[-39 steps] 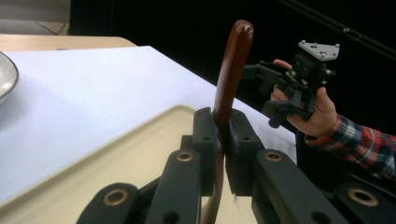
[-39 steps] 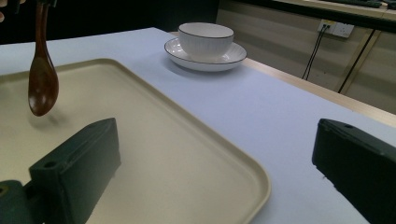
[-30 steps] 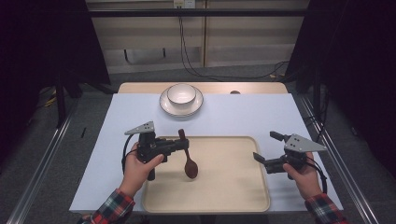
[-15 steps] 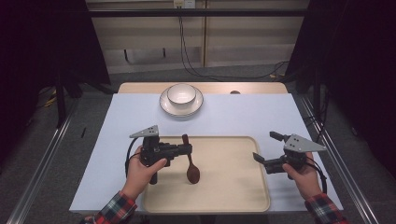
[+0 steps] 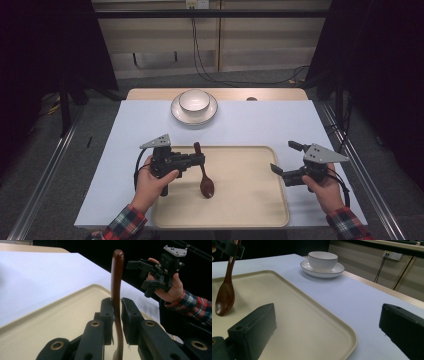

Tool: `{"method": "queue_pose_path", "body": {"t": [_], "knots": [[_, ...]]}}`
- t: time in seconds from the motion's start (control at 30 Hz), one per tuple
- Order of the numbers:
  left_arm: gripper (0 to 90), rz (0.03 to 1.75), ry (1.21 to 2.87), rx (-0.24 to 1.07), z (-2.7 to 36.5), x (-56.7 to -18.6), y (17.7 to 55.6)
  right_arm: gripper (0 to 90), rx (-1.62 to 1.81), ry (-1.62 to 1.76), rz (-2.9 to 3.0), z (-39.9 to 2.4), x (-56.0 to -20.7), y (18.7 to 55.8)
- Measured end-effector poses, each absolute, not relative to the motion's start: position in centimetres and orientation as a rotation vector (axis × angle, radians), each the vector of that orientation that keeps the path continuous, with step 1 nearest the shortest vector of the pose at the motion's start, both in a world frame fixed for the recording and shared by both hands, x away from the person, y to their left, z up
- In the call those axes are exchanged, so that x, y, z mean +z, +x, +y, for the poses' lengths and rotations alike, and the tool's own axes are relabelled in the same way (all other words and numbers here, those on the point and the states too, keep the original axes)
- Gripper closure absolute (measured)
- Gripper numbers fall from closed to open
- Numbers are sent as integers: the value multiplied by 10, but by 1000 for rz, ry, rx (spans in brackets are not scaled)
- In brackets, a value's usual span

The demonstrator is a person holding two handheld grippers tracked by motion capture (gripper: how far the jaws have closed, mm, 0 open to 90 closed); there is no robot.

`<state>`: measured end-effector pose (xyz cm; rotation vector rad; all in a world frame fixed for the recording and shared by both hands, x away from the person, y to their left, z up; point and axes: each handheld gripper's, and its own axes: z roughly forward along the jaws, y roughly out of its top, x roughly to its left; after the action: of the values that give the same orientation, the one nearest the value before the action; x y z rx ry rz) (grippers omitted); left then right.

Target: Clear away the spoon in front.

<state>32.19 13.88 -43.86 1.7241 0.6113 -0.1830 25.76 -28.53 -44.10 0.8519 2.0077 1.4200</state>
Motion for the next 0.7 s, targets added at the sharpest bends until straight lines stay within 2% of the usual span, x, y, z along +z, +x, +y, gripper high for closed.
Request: {"method": "queue_pose_path", "body": {"t": [0.27, 0.53, 0.7], "knots": [[768, 590, 1761, -153, 136, -439, 321, 9, 1419, 850, 2013, -287, -440, 257], [672, 565, 1811, -29, 138, -444, 323, 9, 1418, 844, 2015, -287, -440, 257], [626, 557, 1815, -13, 137, -446, 323, 9, 1417, 841, 2011, -286, -441, 258]]}}
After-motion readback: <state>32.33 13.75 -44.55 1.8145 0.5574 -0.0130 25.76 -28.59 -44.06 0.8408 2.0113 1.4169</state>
